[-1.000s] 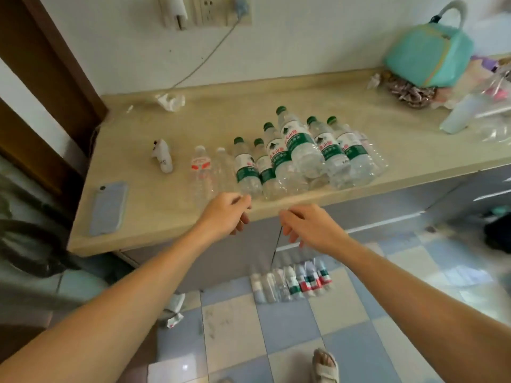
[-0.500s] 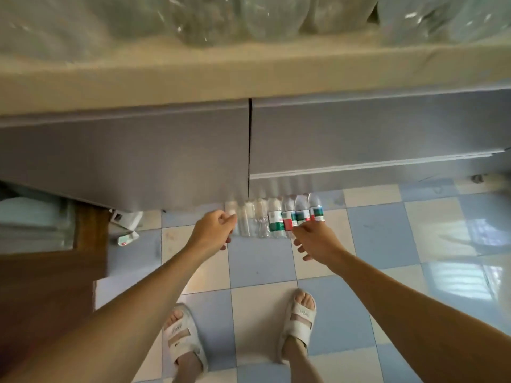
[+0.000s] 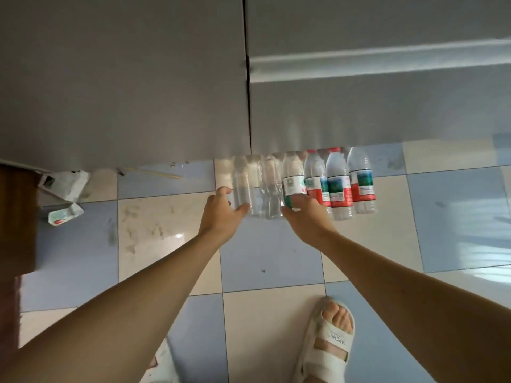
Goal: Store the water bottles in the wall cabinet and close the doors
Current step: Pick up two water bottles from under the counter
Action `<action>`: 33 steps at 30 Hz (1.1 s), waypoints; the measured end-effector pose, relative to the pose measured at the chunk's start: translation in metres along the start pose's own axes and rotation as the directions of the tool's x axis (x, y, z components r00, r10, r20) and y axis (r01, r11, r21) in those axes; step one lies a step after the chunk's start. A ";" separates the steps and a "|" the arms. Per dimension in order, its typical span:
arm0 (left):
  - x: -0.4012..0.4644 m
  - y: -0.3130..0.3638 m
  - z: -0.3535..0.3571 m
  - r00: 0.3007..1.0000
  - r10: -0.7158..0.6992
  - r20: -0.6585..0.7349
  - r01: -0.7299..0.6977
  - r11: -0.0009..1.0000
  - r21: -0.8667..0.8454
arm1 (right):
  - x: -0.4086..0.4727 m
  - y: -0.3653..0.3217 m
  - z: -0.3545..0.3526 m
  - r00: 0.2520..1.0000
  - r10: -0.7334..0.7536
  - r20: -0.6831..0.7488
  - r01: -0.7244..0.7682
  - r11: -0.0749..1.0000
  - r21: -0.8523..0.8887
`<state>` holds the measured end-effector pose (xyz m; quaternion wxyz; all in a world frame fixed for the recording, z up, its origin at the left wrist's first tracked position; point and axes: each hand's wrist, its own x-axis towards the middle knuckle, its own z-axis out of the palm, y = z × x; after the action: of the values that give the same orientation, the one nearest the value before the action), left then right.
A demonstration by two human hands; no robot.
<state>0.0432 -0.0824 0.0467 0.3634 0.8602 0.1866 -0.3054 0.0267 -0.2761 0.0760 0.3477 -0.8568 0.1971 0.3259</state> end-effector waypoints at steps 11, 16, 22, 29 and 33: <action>0.078 -0.055 0.078 0.994 0.089 -0.066 -0.094 0.992 -0.080 | 0.075 0.041 0.091 0.993 -0.089 0.072 0.093 0.994 -0.055; 0.076 -0.060 0.080 0.999 0.031 -0.009 -0.032 0.991 -0.132 | 0.074 0.047 0.095 0.995 -0.086 0.049 0.087 0.996 -0.019; 0.045 -0.083 0.077 0.998 0.050 0.048 -0.046 0.996 -0.078 | 0.048 0.057 0.100 0.986 -0.063 0.154 0.063 0.998 0.005; -0.002 -0.129 0.093 0.997 -0.031 0.070 0.043 0.981 -0.189 | 0.035 0.073 0.105 0.975 -0.003 0.222 0.003 1.000 -0.002; 0.017 -0.123 0.093 0.994 -0.107 0.023 0.109 0.980 -0.167 | 0.056 0.061 0.100 0.986 -0.015 0.164 0.017 1.000 -0.008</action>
<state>-0.0471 -0.0672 -0.0783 0.4186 0.8130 0.2556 -0.3137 -0.0097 -0.2513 -0.0458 0.3613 -0.8304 0.1593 0.3932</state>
